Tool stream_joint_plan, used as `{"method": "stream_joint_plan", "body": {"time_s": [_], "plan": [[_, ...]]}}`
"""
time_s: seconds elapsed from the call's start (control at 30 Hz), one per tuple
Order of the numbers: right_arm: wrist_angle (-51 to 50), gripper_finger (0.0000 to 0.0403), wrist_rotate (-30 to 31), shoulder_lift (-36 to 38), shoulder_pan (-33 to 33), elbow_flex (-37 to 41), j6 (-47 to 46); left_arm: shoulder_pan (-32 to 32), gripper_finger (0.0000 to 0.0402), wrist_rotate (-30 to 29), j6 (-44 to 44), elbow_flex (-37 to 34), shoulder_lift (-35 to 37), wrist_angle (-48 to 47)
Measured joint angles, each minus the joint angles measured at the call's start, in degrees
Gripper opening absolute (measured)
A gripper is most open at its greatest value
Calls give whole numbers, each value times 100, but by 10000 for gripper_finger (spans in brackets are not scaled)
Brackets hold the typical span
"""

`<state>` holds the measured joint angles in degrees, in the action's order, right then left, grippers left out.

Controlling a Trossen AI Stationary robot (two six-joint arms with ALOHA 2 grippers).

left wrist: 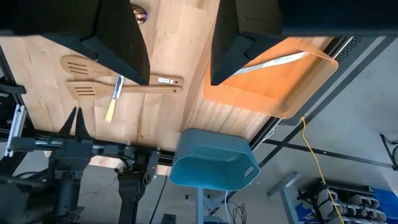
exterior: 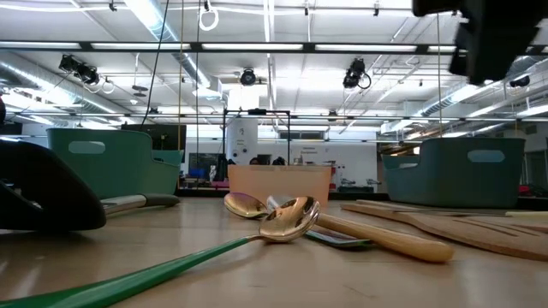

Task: Pick & Place Kitchen Items
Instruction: Put the yellow knife into the orange bin

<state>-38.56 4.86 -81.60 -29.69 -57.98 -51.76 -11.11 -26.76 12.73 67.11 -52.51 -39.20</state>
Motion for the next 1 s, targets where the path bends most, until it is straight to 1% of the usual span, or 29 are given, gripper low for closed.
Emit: {"method": "stream_joint_plan", "body": {"time_s": [0.17, 0.3, 0.43, 0.63, 1.0], "plan": [[-746, 41, 22, 0, -190, 0, -552, 0, 177, 0, 0, 0, -1, -2], [-1187, 54, 63, 0, -210, 0, -801, 0, 177, 0, 0, 0, -1, -2], [-1292, 80, 66, -4, -210, 0, -820, 0, 177, 0, 0, 0, 0, -2], [-1460, 117, 43, -223, -210, 1, -769, 0, 177, 0, 0, 0, -2, -4], [-1579, 144, 18, -557, -216, 2, -601, 2, 177, 1, 0, 0, -1, -5]]}}
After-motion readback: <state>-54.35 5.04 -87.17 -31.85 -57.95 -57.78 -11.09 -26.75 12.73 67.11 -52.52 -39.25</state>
